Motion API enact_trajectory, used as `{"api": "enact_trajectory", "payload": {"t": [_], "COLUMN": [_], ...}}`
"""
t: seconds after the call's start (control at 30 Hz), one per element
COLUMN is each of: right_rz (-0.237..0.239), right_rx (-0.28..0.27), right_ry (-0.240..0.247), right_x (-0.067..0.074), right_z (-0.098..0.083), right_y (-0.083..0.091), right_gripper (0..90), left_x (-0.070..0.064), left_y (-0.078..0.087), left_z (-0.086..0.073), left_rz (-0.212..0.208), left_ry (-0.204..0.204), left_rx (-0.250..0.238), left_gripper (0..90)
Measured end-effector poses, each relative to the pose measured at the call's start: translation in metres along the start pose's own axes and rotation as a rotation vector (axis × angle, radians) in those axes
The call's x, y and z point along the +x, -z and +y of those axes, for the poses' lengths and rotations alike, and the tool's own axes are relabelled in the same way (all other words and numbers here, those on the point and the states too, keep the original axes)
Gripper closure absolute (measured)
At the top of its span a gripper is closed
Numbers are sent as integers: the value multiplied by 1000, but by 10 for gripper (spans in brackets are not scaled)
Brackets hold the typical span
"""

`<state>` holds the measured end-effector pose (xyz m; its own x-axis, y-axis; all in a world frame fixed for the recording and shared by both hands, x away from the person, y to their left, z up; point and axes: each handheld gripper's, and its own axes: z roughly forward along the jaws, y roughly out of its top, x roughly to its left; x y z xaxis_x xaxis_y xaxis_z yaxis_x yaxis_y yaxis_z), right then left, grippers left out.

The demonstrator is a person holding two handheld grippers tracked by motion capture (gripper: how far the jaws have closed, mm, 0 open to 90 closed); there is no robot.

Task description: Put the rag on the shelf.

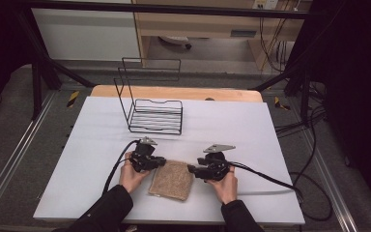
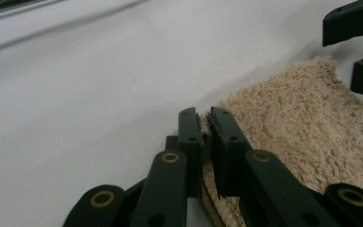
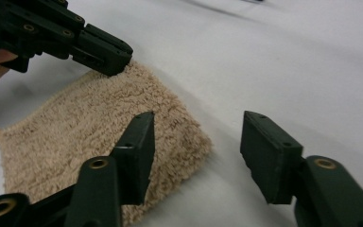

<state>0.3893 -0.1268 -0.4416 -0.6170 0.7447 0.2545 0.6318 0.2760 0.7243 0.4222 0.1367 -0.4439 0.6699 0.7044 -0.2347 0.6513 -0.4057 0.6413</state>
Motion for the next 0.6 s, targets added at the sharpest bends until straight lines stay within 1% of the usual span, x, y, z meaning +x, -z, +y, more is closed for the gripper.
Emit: {"api": "enact_trajectory", "payload": {"t": [0.03, 0.07, 0.13, 0.17, 0.2, 0.27, 0.37, 0.4, 0.43, 0.47, 0.5, 0.53, 0.57, 0.6], "right_rz": [0, -5, -9, -14, -24, -35, -32, -23, -23, -17, -2, -2, 19, 23], "right_rx": [0, 8, 16, 22, 31, 39, 46, 56, 53, 54, 59, 59, 57, 55], "right_ry": [0, -16, -29, -38, -43, -38, -37, -42, -41, -43, -51, -51, -56, -54], "right_x": [0, 0, -1, -1, -1, -2, -2, -1, -1, -1, -1, -1, -1, -1], "right_z": [0, 1, 2, 2, 1, 0, 0, -1, -2, -2, -2, -2, -2, -2], "right_y": [0, -4, -7, -9, -9, -10, -11, -13, -14, -14, -14, -14, -16, -16], "right_gripper": [476, 524, 556, 579, 599, 614, 631, 645, 663, 692, 747, 747, 802, 819], "left_x": [0, -1, -1, -1, -2, -2, -1, -1, -1, -1, 0, 0, 0, 1], "left_y": [0, 0, 0, 0, 0, 0, 0, 0, 0, 0, 0, 0, 1, 1], "left_z": [0, -1, -1, -1, -1, -2, -2, -2, -2, -3, -3, -3, -4, -4], "left_rz": [2, 4, 9, 9, 12, 12, 8, 6, 5, 5, 3, 2, 1, -2], "left_ry": [-5, -8, -21, -21, -27, -25, -29, -31, -33, -33, -36, -33, -34, -33], "left_rx": [1, -6, -7, -7, -9, -17, -17, -17, -17, -18, -17, -23, -23, -23], "left_gripper": [825, 829, 831, 831, 831, 831, 830, 829, 829, 829, 829, 829, 830, 831]}}
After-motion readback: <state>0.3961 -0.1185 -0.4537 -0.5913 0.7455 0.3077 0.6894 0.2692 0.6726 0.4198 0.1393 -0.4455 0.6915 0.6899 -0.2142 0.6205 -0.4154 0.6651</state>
